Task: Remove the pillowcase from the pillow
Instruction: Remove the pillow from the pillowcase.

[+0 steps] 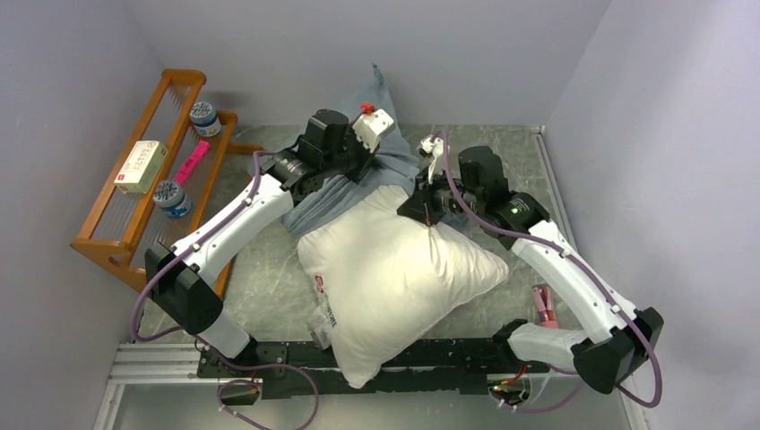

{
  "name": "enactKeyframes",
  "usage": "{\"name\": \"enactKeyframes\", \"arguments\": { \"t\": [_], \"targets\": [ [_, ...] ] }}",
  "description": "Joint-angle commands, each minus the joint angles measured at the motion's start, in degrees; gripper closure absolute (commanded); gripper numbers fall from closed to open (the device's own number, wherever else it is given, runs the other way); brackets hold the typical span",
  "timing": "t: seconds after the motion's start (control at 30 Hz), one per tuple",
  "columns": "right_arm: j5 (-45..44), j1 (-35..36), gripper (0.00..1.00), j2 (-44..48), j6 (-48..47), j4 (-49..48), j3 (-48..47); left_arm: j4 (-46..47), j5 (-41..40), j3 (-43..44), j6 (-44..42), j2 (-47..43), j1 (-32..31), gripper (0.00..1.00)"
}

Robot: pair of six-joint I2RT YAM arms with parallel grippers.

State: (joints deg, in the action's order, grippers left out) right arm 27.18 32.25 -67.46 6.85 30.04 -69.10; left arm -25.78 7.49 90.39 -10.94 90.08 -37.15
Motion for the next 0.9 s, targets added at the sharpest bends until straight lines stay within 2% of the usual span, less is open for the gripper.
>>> {"name": "enactKeyframes", "arguments": {
  "t": [0.0,0.27,0.5,0.87],
  "targets": [
    [0.87,0.80,1.00,7.90,-0.30,-3.19,-1.21,4.37,-12.12,2.47,1.43,-0.49,2.35,0.95],
    [-7.90,0.84,1.00,12.01,-1.67,-2.17,-1.20,6.26,-17.35,3.72,4.08,-0.72,7.31,0.95],
    [-15.66,0.82,1.00,15.20,-2.80,-0.24,0.09,5.42,-19.88,8.30,5.61,3.14,9.84,0.95],
    [-31.09,0.80,1.00,17.10,-1.50,0.05,6.92,5.97,-23.70,7.71,9.43,9.04,12.82,0.95]
  ]
}}
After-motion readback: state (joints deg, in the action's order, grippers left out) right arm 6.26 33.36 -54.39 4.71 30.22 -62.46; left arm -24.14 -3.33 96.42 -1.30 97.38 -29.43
